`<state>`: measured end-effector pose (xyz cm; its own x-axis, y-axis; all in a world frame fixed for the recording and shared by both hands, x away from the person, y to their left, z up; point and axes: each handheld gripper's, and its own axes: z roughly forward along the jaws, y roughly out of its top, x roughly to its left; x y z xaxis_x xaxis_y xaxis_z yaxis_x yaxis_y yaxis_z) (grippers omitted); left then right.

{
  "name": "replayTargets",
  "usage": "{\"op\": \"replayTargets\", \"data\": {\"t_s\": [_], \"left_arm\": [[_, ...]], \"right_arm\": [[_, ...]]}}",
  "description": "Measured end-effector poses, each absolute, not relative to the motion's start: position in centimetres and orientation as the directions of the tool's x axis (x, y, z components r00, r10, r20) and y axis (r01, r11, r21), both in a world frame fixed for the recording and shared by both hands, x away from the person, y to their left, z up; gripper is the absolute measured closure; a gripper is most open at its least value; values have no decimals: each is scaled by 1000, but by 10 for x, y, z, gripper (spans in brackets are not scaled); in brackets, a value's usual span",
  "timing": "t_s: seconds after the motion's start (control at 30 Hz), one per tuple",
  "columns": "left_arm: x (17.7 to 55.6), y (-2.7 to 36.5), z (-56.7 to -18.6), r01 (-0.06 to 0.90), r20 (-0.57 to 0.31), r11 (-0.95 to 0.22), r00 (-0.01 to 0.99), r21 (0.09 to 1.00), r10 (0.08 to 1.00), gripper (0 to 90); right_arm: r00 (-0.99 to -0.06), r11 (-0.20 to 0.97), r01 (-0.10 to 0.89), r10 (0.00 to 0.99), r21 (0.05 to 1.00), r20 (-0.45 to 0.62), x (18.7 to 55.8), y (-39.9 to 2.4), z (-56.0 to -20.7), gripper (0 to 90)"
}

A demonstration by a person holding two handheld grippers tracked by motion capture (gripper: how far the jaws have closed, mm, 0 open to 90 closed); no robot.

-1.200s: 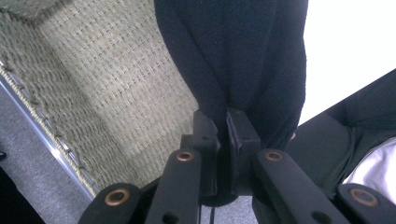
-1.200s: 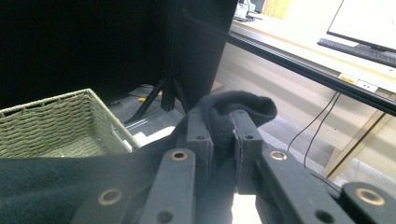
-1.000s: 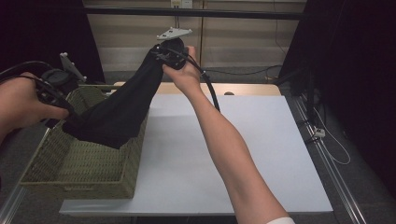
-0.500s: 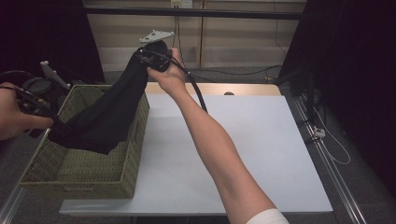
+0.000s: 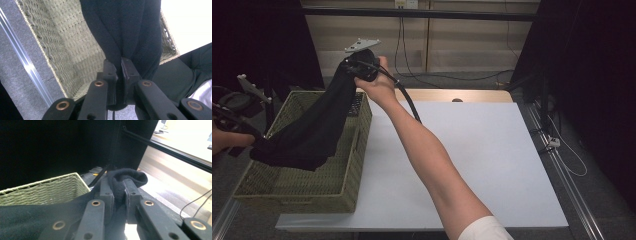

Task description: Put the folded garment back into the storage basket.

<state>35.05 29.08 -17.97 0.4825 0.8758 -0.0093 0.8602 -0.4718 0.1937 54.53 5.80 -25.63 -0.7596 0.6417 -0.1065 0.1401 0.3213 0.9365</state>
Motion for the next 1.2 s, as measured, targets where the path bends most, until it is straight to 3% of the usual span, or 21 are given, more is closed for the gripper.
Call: {"op": "replayTargets", "data": {"t_s": [0.27,0.3,0.33,0.37,0.4,0.53,0.6,0.93,1.2], "left_arm": [[347,302,-190,873,0,-445,454,201,891,819],[349,305,-192,878,4,-425,435,221,901,730],[352,307,-195,887,20,-393,401,242,916,551],[354,308,-197,884,36,-400,404,242,914,480],[356,309,-198,886,33,-391,396,250,918,474],[367,304,-208,877,23,-402,411,265,912,349],[372,298,-211,869,18,-410,422,276,906,306],[392,268,-224,835,-9,-460,485,302,874,251],[406,253,-233,821,-26,-486,516,299,856,235]], "right_arm": [[-801,306,142,594,941,-72,550,84,-264,785],[-809,297,175,587,939,-35,553,86,-268,678],[-788,305,195,615,932,-36,554,89,-272,490],[-767,305,221,641,926,-29,555,89,-276,428],[-777,302,252,629,919,7,555,87,-278,454],[-782,301,279,622,912,34,552,75,-283,340],[-790,301,273,612,914,35,549,67,-283,330],[-805,296,317,587,901,90,531,28,-291,210],[-796,270,321,597,908,104,515,-9,-293,186]]}}
